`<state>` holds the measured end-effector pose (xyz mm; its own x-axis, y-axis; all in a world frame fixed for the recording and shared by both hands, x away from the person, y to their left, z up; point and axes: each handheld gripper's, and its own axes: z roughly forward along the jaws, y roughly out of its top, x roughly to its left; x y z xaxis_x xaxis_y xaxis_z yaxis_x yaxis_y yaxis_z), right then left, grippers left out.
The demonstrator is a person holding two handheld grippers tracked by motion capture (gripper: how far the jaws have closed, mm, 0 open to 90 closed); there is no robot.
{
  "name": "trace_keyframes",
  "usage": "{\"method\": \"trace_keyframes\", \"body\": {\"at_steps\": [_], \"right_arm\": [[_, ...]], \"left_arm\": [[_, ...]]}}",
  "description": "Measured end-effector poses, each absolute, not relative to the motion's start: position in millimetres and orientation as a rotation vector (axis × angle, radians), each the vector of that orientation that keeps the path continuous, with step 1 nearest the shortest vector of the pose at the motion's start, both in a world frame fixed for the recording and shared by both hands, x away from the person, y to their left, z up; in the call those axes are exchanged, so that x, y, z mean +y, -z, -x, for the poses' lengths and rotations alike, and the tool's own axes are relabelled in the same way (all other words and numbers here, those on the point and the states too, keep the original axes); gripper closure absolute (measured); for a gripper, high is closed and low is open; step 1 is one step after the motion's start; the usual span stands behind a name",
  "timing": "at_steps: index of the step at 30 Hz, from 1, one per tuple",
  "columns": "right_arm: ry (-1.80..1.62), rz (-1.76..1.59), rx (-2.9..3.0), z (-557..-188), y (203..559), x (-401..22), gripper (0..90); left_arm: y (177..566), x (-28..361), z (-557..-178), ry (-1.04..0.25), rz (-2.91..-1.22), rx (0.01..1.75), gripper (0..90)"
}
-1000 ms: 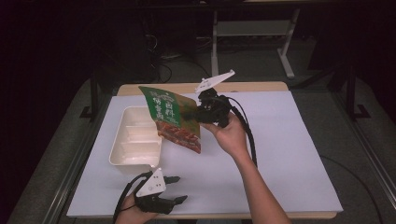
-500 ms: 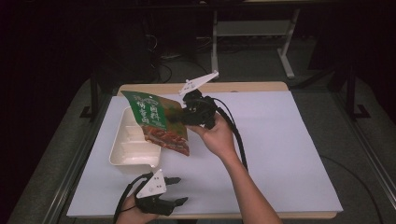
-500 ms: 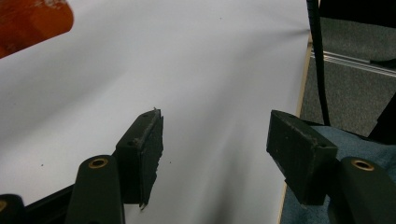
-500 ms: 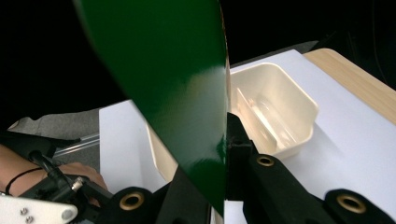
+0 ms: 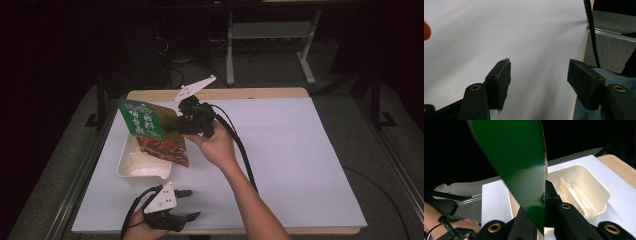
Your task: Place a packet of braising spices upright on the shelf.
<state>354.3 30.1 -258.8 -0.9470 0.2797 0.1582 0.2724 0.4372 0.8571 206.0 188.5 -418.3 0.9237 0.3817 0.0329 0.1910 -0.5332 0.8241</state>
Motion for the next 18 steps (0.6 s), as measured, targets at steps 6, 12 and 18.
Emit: {"method": "trace_keyframes", "body": {"at_steps": [6, 12, 18], "right_arm": [[-1.587, -0.486, 2.668, -356, 262, 44, 89.6], [-1.587, -0.476, 2.684, -358, 265, 54, 89.6], [-1.605, -0.47, 2.688, -360, 269, 64, 89.6]], "left_arm": [[419, 189, -206, -0.258, -2.132, 0.415, 34.1], [420, 187, -205, -0.252, -2.137, 0.411, 33.3], [420, 186, -204, -0.254, -2.144, 0.41, 32.8]]}}
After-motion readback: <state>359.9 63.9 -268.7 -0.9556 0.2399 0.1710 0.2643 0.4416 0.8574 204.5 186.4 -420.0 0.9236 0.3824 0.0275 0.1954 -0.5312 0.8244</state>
